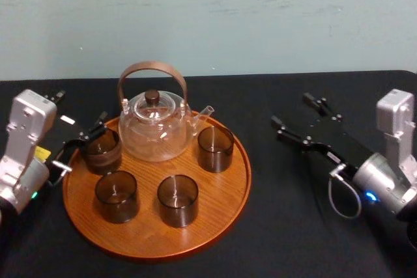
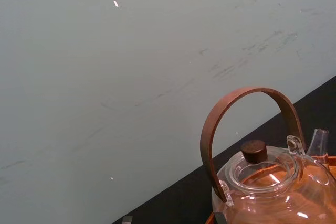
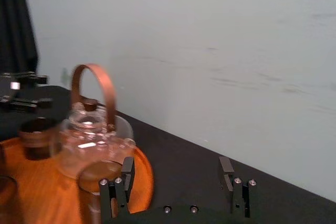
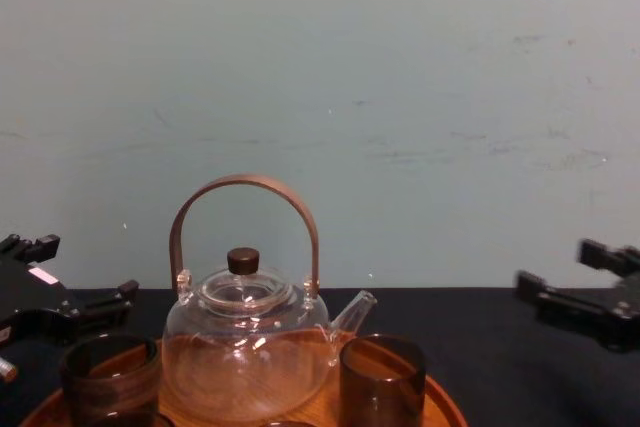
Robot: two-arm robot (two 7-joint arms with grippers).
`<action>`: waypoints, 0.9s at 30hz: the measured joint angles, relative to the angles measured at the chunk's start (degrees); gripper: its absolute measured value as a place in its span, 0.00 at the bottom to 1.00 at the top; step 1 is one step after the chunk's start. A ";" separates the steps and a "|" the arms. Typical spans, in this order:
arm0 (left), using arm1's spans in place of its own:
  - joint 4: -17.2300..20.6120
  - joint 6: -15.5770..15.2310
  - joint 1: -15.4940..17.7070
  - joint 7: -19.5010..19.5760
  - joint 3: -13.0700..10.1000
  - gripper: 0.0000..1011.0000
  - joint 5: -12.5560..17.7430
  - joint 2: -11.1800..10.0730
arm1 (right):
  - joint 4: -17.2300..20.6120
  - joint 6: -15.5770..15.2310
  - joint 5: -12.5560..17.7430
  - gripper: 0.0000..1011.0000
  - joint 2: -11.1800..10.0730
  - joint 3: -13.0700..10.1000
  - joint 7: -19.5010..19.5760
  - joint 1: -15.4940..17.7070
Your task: Pick up the glass from the table and place it on the tray.
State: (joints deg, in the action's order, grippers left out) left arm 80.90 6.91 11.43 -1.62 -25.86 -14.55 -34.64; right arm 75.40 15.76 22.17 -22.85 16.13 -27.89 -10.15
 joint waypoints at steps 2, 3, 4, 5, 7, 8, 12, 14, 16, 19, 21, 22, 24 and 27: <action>0.00 0.00 0.00 0.00 0.00 0.99 0.00 0.00 | 0.15 0.09 0.00 0.99 -0.20 -0.85 0.62 0.76; 0.00 0.00 0.00 0.00 0.00 0.99 0.00 0.00 | 0.22 0.15 0.00 0.99 -0.29 -1.27 0.90 1.10; 0.00 0.00 0.00 0.00 0.00 0.99 0.00 0.00 | 0.27 0.30 0.03 0.99 -0.43 -2.19 1.49 1.80; 0.00 0.00 0.00 0.00 0.00 0.99 0.00 0.00 | 0.27 0.35 0.03 0.99 -0.48 -2.56 1.76 2.07; 0.00 0.00 0.00 0.00 0.00 0.99 0.00 0.00 | 0.22 0.51 -0.13 0.99 -0.59 -3.70 2.97 2.96; 0.00 0.00 0.00 0.00 0.00 0.99 0.00 0.00 | 0.13 0.52 -0.23 0.99 -0.61 -4.05 3.29 3.20; 0.00 0.00 0.00 0.00 0.00 0.99 0.00 0.00 | -0.48 0.52 -0.55 0.99 -0.50 -5.39 4.31 4.00; 0.00 0.00 0.00 0.00 0.00 0.99 0.00 0.00 | -0.81 0.51 -0.72 0.99 -0.28 -5.93 4.67 4.28; 0.00 0.00 0.00 0.00 0.00 0.99 0.00 0.00 | -0.82 0.50 -0.73 0.99 -0.28 -5.89 4.68 4.27; 0.00 0.00 0.00 0.00 0.00 0.99 0.00 0.00 | -0.82 0.48 -0.75 0.99 -0.28 -5.77 4.64 4.22; 0.00 0.00 0.00 0.00 0.00 0.99 0.00 0.00 | -0.82 0.47 -0.75 0.99 -0.29 -5.73 4.60 4.20; 0.00 0.00 0.00 0.00 0.00 0.99 0.00 0.00 | -0.81 0.47 -0.76 0.99 -0.29 -5.68 4.58 4.17; 0.00 0.00 0.00 0.00 0.00 0.99 0.00 0.00 | -0.82 0.46 -0.76 0.99 -0.30 -5.64 4.55 4.12; 0.00 0.00 0.00 0.00 0.00 0.99 0.00 0.00 | -0.81 0.45 -0.76 0.99 -0.31 -5.56 4.49 4.07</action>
State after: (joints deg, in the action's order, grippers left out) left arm 80.90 6.91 11.43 -1.62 -25.86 -14.55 -34.65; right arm 74.59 16.21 21.41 -23.17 10.57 -23.40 -6.08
